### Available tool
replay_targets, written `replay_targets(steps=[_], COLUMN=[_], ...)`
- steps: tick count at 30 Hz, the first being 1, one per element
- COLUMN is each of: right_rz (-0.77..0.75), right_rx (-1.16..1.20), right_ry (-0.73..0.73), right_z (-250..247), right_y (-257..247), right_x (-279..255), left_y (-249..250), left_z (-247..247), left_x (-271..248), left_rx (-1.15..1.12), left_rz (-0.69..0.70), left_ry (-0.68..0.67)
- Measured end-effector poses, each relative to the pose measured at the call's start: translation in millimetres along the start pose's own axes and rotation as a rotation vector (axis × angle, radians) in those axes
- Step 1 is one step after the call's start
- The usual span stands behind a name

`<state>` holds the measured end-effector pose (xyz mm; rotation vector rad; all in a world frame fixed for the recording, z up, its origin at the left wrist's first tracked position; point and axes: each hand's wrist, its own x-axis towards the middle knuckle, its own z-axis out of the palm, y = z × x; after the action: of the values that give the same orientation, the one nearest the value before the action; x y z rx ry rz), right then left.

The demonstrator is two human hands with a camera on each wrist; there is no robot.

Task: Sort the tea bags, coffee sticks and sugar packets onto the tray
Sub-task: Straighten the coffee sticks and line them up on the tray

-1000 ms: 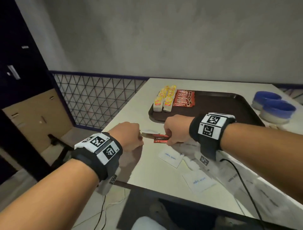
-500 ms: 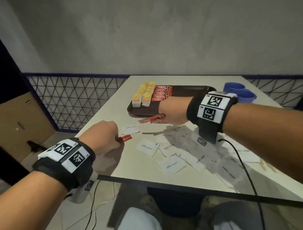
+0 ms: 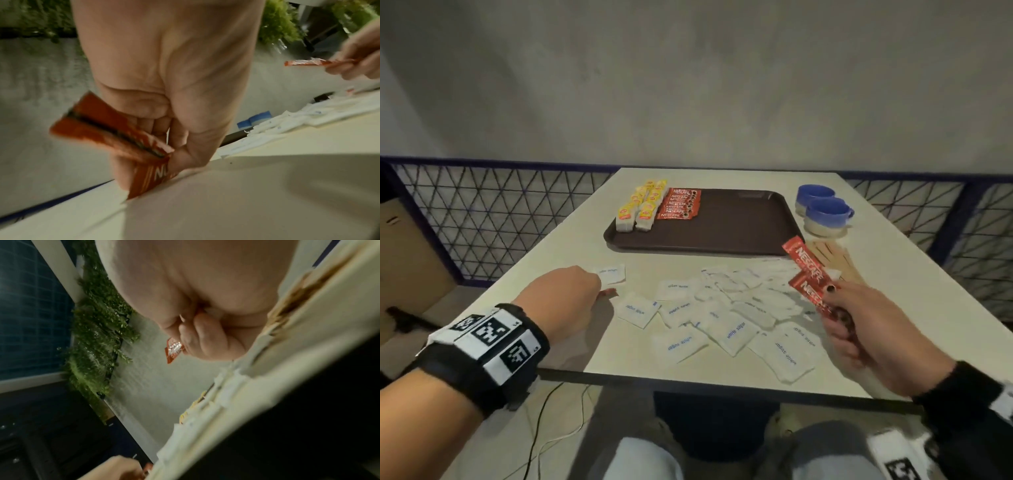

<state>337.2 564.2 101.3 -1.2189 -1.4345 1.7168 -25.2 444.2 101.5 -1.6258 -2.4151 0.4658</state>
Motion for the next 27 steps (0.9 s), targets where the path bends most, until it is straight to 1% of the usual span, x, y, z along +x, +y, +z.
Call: replay_targets(steps=[2,4,6,7,8,11,12,13,14,17,19,23,25,27], right_rz=[-0.004,-0.048,-0.096,-0.123,-0.156,-0.264,-0.289,-0.311,-0.326,-0.324,-0.299,-0.244,-0.234,-0.246], right_rx=[0.091,0.097,0.091,0.074,0.048,-0.058,-0.076,-0.083,-0.091,-0.091,-0.062,-0.011,0.021,0.007], right_ry=[0.020,0.037,0.043,0.039,0.024,-0.055,-0.083,-0.107,-0.126,-0.163,-0.196,-0.234,-0.245,-0.244], right_z=[-0.9,-0.2,2.2,4.4,7.4,19.3,24.1,28.6,32.7,42.9,49.6,61.8,67.6,72.9], right_y=[17.1,25.2,27.2,27.5,28.0,35.3,38.0,40.0,41.1,39.5,36.7,33.4,34.7,36.8], right_x=[-0.4,0.2,-0.4,-1.8,-3.7,-10.5,-12.3,-13.2,-13.6,-10.2,-5.0,12.0,20.4,24.5], left_y=[4.4,11.9,24.6,32.7,41.2,72.9,83.8,93.6,101.8,122.5,132.1,145.0,147.1,146.9], left_z=[-1.0,-3.9,-12.3,-16.3,-19.4,-29.2,-30.9,-31.9,-31.3,-30.1,-27.1,-20.5,-16.1,-15.4], left_x=[1.2,1.0,-5.2,-9.2,-13.0,-27.6,-32.2,-35.7,-38.2,-41.5,-39.7,-36.6,-34.6,-33.6], left_rx=[-0.064,-0.166,-0.409,-0.608,-0.853,-1.634,-1.832,-1.976,-2.051,-2.108,-2.151,-2.223,-2.305,-2.348], left_rz=[-0.019,-0.040,-0.070,-0.100,-0.145,-0.267,-0.280,-0.272,-0.246,-0.111,-0.058,-0.012,-0.005,0.036], left_ry=[0.021,0.064,0.148,0.184,0.193,0.111,0.093,0.086,0.090,0.095,0.060,-0.055,-0.106,-0.134])
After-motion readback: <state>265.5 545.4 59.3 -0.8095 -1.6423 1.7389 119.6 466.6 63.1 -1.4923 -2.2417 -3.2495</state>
